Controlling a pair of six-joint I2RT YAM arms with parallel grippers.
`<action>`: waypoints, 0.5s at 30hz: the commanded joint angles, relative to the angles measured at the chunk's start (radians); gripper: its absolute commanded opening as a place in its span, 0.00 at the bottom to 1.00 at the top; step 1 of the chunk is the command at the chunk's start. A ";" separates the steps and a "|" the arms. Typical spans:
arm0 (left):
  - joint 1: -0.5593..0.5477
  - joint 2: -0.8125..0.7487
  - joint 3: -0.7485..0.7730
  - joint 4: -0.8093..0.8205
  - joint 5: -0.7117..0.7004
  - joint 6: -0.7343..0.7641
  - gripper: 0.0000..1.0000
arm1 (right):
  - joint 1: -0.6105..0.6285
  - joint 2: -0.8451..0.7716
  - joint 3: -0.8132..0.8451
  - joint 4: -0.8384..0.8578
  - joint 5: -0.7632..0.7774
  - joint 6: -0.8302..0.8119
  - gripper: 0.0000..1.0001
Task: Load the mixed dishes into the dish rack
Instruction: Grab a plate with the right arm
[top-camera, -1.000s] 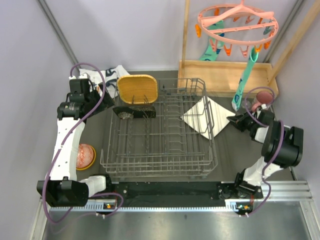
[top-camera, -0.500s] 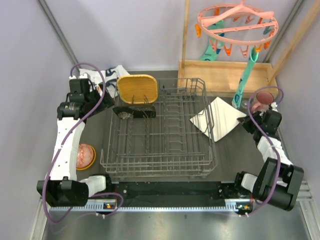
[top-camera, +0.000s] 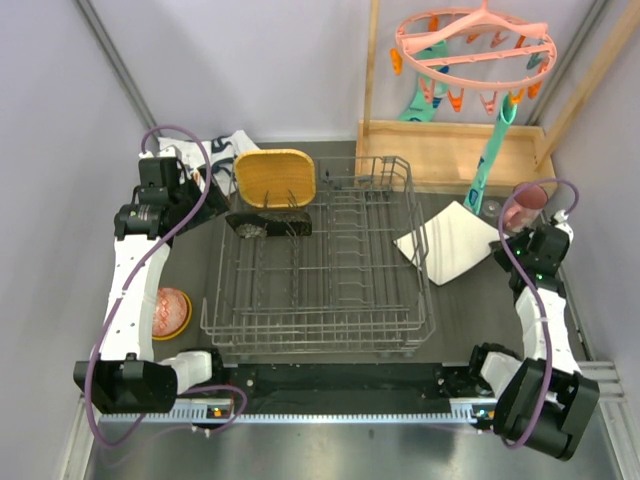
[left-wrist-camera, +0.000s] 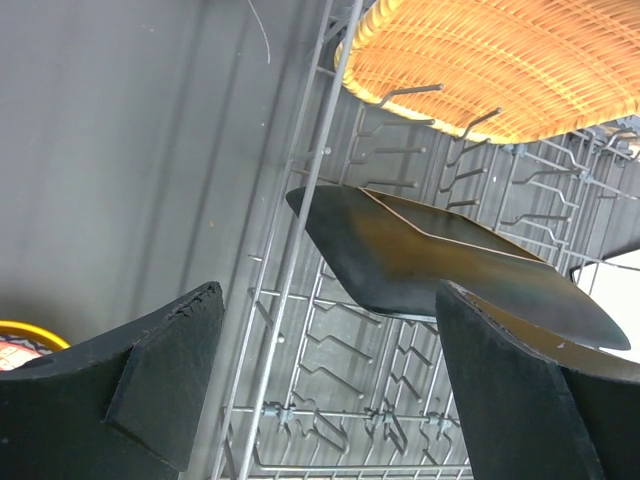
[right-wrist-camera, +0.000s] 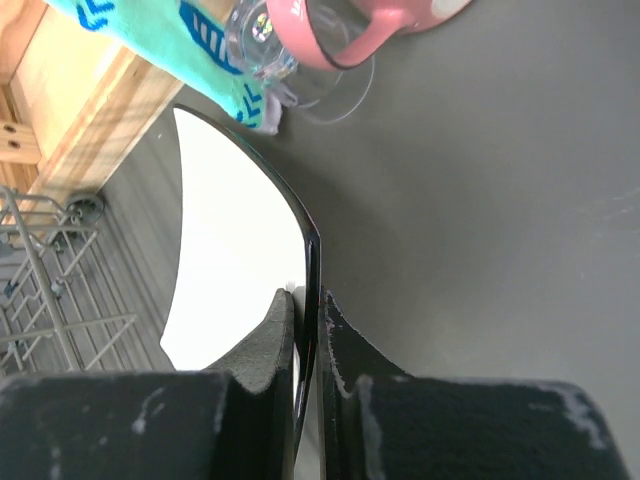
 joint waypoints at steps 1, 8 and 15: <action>0.004 -0.022 -0.001 0.047 0.020 -0.004 0.91 | 0.002 -0.053 0.056 -0.029 0.138 -0.094 0.00; 0.004 -0.021 0.018 0.044 0.015 0.002 0.91 | 0.001 -0.069 0.120 -0.045 0.092 -0.063 0.00; 0.004 -0.019 0.007 0.077 0.092 0.004 0.91 | -0.001 -0.077 0.203 -0.070 0.038 -0.039 0.00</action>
